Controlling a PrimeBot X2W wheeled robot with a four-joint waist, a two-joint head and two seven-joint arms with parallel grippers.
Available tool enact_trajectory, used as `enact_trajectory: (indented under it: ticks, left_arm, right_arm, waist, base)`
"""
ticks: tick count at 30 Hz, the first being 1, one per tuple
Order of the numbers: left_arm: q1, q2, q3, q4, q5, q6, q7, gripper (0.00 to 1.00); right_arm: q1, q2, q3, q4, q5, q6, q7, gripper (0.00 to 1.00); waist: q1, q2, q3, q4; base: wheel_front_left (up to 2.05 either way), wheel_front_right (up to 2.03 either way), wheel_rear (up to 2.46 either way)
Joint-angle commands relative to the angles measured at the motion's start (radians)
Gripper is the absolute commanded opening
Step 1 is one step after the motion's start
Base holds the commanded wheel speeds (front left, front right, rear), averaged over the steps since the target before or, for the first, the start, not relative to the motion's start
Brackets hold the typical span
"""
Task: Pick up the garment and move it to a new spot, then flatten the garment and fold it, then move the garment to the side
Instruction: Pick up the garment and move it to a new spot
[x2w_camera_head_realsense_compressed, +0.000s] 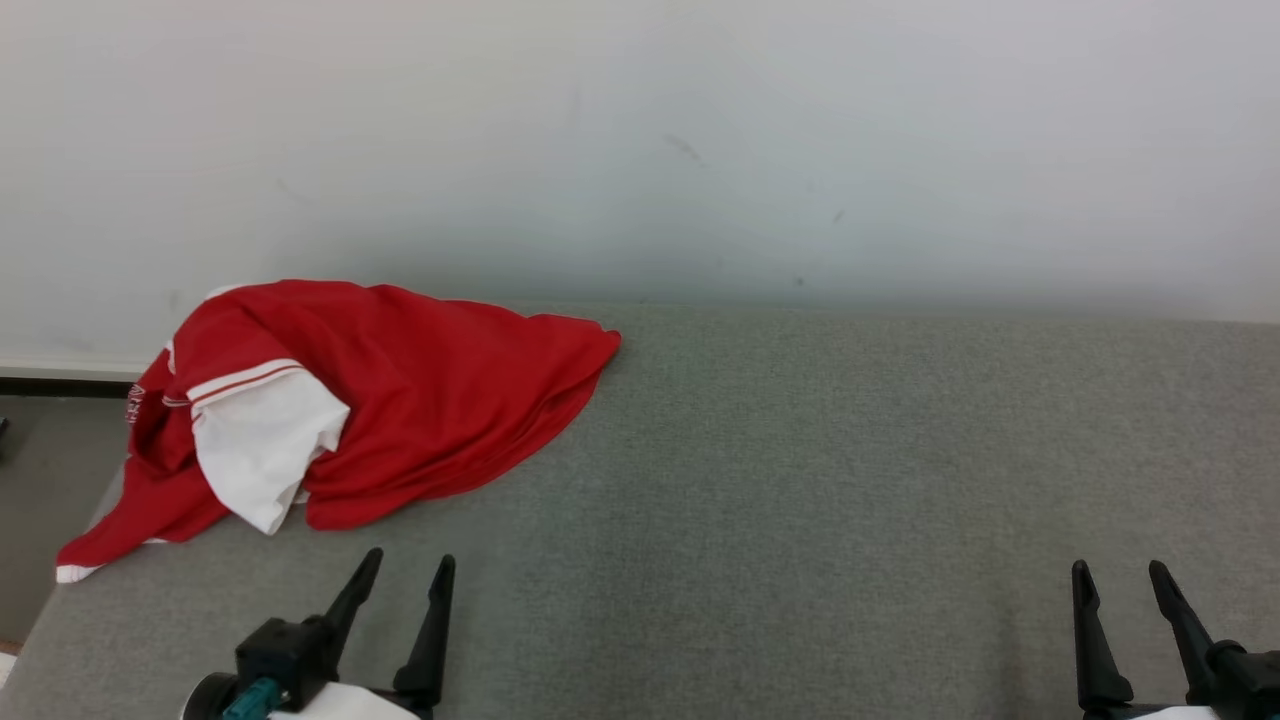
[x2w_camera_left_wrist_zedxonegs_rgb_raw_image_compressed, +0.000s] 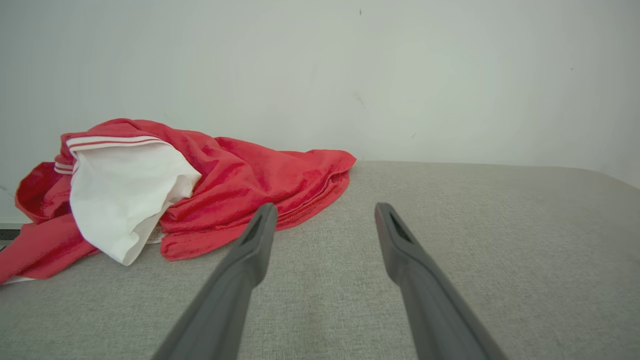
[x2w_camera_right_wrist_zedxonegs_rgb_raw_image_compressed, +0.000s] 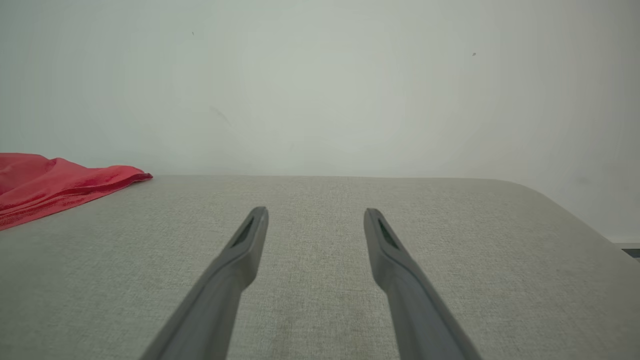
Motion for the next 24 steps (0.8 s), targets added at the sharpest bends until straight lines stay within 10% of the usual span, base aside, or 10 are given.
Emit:
enact_trajectory:
  ticks: [1, 24]
  left_arm:
    - [-0.005, 0.004, 0.002, 0.008, 0.002, 0.001, -0.001, 1.0]
    - [0.067, 0.045, 0.033, 0.024, 0.007, 0.001, -0.001, 1.0]
  right_arm:
    - [0.011, -0.003, 0.004, 0.002, 0.009, -0.002, 0.0, 1.0]
    - [0.018, 0.02, 0.093, 0.043, 0.029, -0.002, 0.0, 1.0]
  waist:
    - [0.0, 0.0, -0.005, 0.023]
    - [0.0, 0.0, -0.065, 0.382]
  base:
    - [0.0, 0.0, 0.0]
    - [0.0, 0.0, 0.0]
